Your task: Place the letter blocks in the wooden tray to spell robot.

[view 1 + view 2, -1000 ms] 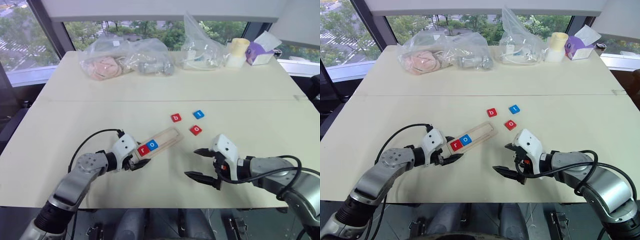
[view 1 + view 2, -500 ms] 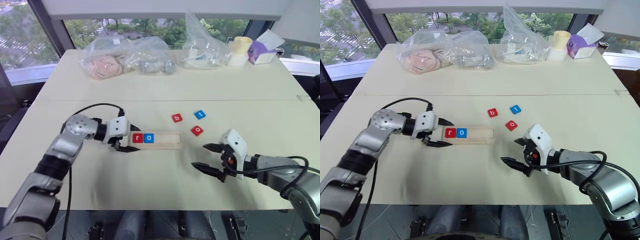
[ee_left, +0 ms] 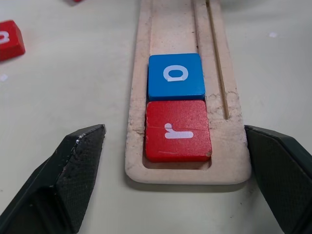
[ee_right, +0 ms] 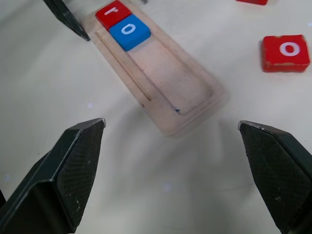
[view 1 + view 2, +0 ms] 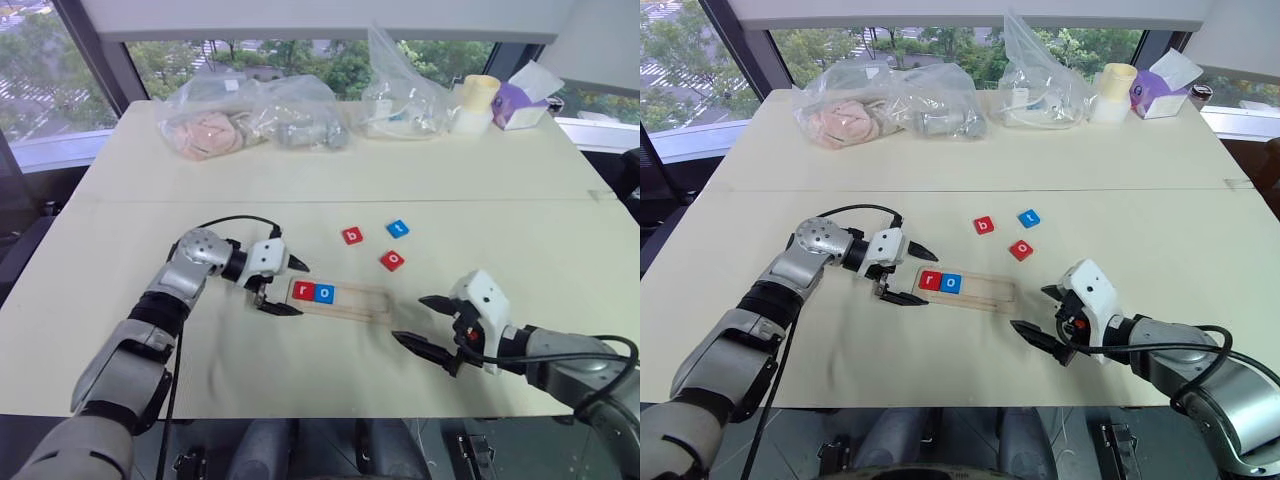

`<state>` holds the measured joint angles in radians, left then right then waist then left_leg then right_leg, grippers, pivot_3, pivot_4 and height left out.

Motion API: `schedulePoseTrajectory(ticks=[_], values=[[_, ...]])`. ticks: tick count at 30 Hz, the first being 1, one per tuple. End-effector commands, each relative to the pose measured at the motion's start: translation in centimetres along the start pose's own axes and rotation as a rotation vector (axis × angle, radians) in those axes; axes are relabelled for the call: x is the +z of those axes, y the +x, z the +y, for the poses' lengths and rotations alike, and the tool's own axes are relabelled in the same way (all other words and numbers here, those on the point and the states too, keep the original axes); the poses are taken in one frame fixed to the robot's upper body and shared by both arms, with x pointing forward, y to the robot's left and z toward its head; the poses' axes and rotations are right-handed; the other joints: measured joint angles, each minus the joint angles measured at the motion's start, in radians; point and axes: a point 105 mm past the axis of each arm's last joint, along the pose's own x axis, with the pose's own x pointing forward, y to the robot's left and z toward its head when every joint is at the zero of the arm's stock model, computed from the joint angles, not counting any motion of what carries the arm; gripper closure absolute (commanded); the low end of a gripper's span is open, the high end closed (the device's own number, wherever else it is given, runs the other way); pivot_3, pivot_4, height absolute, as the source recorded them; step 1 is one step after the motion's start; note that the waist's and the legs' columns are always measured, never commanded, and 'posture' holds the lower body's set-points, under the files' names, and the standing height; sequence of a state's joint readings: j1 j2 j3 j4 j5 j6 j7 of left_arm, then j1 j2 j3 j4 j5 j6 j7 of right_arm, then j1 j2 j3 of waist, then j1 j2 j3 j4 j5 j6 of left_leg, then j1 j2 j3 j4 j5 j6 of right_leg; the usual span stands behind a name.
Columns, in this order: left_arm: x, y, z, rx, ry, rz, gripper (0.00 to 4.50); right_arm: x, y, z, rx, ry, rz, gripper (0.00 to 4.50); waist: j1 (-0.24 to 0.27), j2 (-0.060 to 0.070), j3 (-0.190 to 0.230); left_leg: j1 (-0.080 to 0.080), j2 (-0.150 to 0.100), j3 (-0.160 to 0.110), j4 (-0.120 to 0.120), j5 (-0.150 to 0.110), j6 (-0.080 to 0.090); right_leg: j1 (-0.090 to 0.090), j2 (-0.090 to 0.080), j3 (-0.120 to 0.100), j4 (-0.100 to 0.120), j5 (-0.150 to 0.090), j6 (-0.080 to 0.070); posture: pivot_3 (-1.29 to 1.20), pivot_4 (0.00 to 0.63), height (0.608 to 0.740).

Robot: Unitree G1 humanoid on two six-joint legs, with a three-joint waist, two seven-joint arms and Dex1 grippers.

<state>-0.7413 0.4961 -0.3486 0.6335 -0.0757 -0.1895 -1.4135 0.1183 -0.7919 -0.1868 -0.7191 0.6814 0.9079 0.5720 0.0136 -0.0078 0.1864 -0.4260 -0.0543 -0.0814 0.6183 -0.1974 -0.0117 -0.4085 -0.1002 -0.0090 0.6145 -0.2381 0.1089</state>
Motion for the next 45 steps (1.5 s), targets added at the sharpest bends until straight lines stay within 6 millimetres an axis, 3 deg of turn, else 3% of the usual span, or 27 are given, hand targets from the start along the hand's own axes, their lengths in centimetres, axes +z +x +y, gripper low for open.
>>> schedulePoseTrajectory(ticks=[1, 5, 8, 11, 14, 18, 21, 27, 32, 35, 40, 43, 45], values=[[-0.2, 0.4, -0.2, 0.029, 0.003, 0.002, 0.03, 1.2, -0.3, -0.3, -0.018, -0.042, -0.046, 0.00, 0.000, 0.000, 0.000, 0.000, 0.000, 0.000, 0.000, 0.000, 0.000, 0.000, 0.000, 0.000, 0.000, 0.000, 0.000, 0.00, 0.150, 0.740], [1.2, -2.0, -0.6, 0.056, -0.036, -0.030, 0.03, 4.6, 0.6, -2.2, -0.076, -0.041, -0.175, 0.00, -0.006, 0.000, 0.000, 0.000, 0.000, 0.000, 0.002, 0.000, 0.000, 0.001, 0.000, 0.000, 0.000, 0.001, 0.001, 0.00, 0.150, 0.740], [2.0, -5.1, -1.6, 0.064, -0.102, -0.014, 0.03, 6.9, 3.2, -4.2, -0.148, -0.001, -0.223, 0.00, -0.028, -0.002, 0.002, 0.000, 0.002, 0.000, 0.003, 0.000, 0.000, 0.000, 0.002, 0.001, 0.001, 0.002, -0.001, 0.00, 0.150, 0.740], [2.3, -6.9, -1.8, 0.118, -0.161, -0.012, 0.03, 7.9, 6.1, -5.0, -0.167, 0.062, -0.205, 0.00, -0.028, -0.001, 0.002, 0.000, 0.004, -0.001, 0.002, 0.000, 0.000, -0.002, 0.003, 0.001, 0.002, 0.003, -0.002, 0.00, 0.150, 0.740], [3.0, -9.6, -0.3, 0.294, -0.256, -0.082, 0.03, 8.8, 9.8, -5.9, -0.227, 0.081, -0.171, 0.00, -0.026, 0.000, 0.002, 0.000, 0.003, 0.000, -0.001, 0.000, -0.001, -0.004, 0.004, 0.001, 0.002, 0.003, -0.002, 0.00, 0.150, 0.740], [3.6, -10.7, 0.4, 0.387, -0.305, -0.124, 0.03, 9.1, 11.6, -6.1, -0.242, 0.064, -0.157, 0.00, -0.021, -0.001, 0.003, -0.001, 0.000, -0.001, -0.002, 0.001, -0.002, -0.005, 0.003, 0.002, 0.005, 0.005, 0.003, 0.00, 0.150, 0.740], [5.2, -12.9, 0.8, 0.552, -0.349, -0.225, 0.03, 8.8, 14.5, -6.5, -0.271, 0.064, -0.118, 0.00, -0.034, -0.001, 0.003, -0.001, -0.001, 0.000, -0.002, 0.001, -0.002, -0.005, 0.003, 0.003, 0.004, 0.005, 0.004, 0.00, 0.150, 0.740], [5.8, -12.2, -1.1, 0.617, -0.412, -0.276, 0.03, 8.5, 17.2, -5.8, -0.254, 0.087, -0.084, 0.00, -0.049, -0.001, 0.003, 0.000, 0.000, 0.001, -0.005, 0.003, -0.005, -0.012, 0.003, 0.005, 0.016, 0.005, 0.004, 0.00, 0.150, 0.740], [5.6, -12.0, -1.2, 0.670, -0.428, -0.280, 0.03, 8.8, 18.9, -5.4, -0.265, 0.095, -0.083, 0.00, -0.056, -0.001, 0.003, 0.001, 0.001, 0.000, -0.004, 0.007, -0.010, -0.012, 0.007, 0.005, 0.017, 0.007, 0.001, 0.00, 0.150, 0.740], [5.2, -12.0, -1.2, 0.692, -0.423, -0.263, 0.00, 8.4, 19.0, -5.3, -0.285, 0.084, -0.069, 0.87, -0.056, -0.001, 0.003, 0.003, 0.001, -0.001, -0.004, 0.008, -0.011, -0.011, 0.010, 0.006, 0.017, 0.007, -0.002, 0.00, 0.150, 0.740], [5.2, -11.5, -0.9, 0.683, -0.412, -0.263, 0.00, 8.3, 18.8, -5.3, -0.304, 0.050, -0.069, 3.34, -0.056, -0.001, 0.003, 0.003, 0.002, -0.001, -0.005, 0.008, -0.011, -0.012, 0.011, 0.007, 0.017, 0.008, -0.002, 0.00, 0.150, 0.740], [5.6, -10.7, -0.8, 0.655, -0.399, -0.269, 0.00, 9.6, 17.8, -5.9, -0.348, 0.022, -0.127, 3.31, -0.055, -0.001, 0.003, 0.003, 0.002, -0.001, -0.005, 0.008, -0.011, -0.012, 0.011, 0.007, 0.017, 0.008, -0.002, 0.00, 0.150, 0.740], [6.2, -9.7, -0.9, 0.612, -0.380, -0.274, 0.00, 11.5, 15.6, -6.8, -0.397, 0.011, -0.221, 3.31, -0.052, -0.001, 0.003, 0.002, 0.002, -0.001, -0.005, 0.008, -0.011, -0.012, 0.011, 0.007, 0.017, 0.008, -0.002, 0.00, 0.150, 0.740]])
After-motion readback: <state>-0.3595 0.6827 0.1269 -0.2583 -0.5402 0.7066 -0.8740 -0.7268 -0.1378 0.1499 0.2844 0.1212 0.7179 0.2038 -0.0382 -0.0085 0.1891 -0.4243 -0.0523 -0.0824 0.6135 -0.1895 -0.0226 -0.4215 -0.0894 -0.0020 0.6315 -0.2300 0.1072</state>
